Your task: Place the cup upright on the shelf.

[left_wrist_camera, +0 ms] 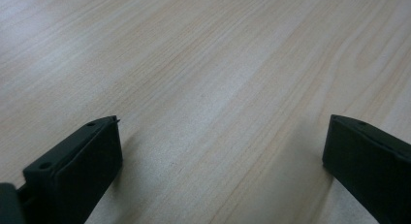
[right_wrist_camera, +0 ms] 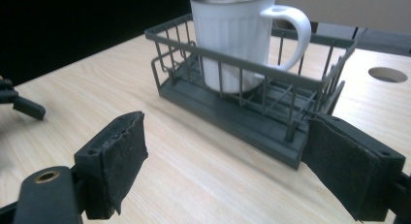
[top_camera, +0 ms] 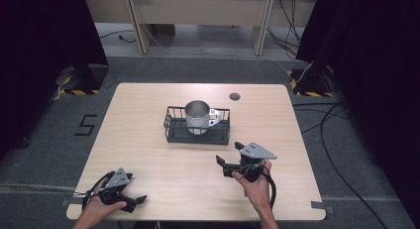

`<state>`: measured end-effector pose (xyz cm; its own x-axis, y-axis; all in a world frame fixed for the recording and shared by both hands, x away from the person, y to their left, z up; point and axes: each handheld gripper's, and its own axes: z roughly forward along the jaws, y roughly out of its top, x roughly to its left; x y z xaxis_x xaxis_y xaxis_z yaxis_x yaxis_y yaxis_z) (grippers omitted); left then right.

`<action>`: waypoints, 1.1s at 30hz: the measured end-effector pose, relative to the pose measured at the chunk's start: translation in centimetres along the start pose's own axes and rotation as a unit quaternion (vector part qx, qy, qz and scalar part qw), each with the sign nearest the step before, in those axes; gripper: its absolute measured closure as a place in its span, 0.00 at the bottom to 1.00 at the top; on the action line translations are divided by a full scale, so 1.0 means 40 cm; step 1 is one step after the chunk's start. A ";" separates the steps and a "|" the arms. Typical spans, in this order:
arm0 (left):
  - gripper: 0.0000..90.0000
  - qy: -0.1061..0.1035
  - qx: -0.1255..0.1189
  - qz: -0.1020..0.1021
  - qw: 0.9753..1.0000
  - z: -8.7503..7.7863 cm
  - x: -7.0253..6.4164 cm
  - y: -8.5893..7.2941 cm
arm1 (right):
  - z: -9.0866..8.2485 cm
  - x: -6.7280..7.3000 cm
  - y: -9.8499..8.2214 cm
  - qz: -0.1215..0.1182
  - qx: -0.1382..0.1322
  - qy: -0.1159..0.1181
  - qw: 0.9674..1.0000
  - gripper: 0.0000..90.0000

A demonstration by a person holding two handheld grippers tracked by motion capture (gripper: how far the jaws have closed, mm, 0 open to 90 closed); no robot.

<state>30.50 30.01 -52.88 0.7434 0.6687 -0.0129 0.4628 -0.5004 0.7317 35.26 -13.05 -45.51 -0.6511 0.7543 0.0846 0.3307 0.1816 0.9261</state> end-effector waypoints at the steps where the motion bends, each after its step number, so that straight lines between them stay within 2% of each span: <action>1: 0.00 0.000 0.000 0.000 1.000 0.000 0.000 0.000 | -0.002 0.000 -0.003 0.002 0.000 0.001 1.000 0.17; 18: 0.00 0.000 0.000 0.000 1.000 0.000 0.000 0.000 | -0.041 0.003 -0.068 -0.002 0.020 0.008 1.000 0.17; 29: 0.00 0.000 0.000 0.000 1.000 0.000 0.000 0.000 | -0.050 0.006 -0.112 -0.003 0.037 0.014 0.999 0.17; 33: 0.00 0.000 0.000 0.000 1.000 0.000 0.000 0.000 | -0.050 0.005 -0.125 -0.006 0.048 0.010 0.999 0.17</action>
<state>30.50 30.01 -52.87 0.7434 0.6687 -0.0137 0.4637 -0.5005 0.7311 32.11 -15.05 -49.41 -0.6679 0.7397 0.0818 0.3859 0.2503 0.8879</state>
